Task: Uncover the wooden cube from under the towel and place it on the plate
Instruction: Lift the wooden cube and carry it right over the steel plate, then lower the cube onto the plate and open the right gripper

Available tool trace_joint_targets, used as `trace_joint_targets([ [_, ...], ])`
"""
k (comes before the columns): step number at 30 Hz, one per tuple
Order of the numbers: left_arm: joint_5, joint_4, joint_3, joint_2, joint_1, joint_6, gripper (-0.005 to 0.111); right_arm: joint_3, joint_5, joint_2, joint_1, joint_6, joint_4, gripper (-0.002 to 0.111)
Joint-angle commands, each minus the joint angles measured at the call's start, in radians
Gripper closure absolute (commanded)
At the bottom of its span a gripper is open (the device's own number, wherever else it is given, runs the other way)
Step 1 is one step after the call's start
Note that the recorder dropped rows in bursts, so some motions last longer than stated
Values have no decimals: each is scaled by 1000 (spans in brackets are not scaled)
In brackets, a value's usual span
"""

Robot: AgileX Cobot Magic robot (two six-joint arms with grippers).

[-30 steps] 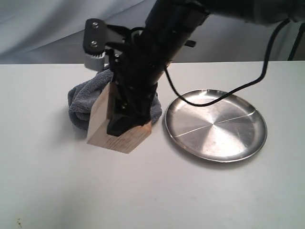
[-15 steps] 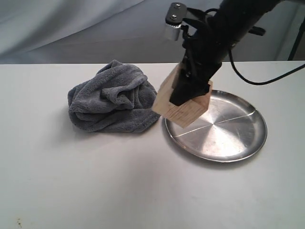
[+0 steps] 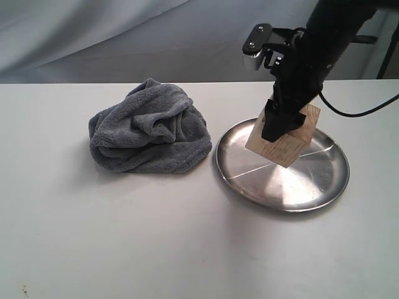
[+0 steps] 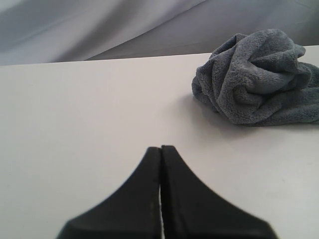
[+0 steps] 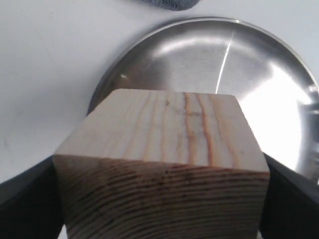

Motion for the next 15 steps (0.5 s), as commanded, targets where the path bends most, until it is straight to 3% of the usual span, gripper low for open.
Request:
trace_joint_targets([
  [1,-12,-2,5,-4,-2,-5,107,-1,-23,37,-6,17,-17,108],
  [15,-12,-2,5,-4,-2,-5,107,-1,-74,98,-6,67,-140,108],
])
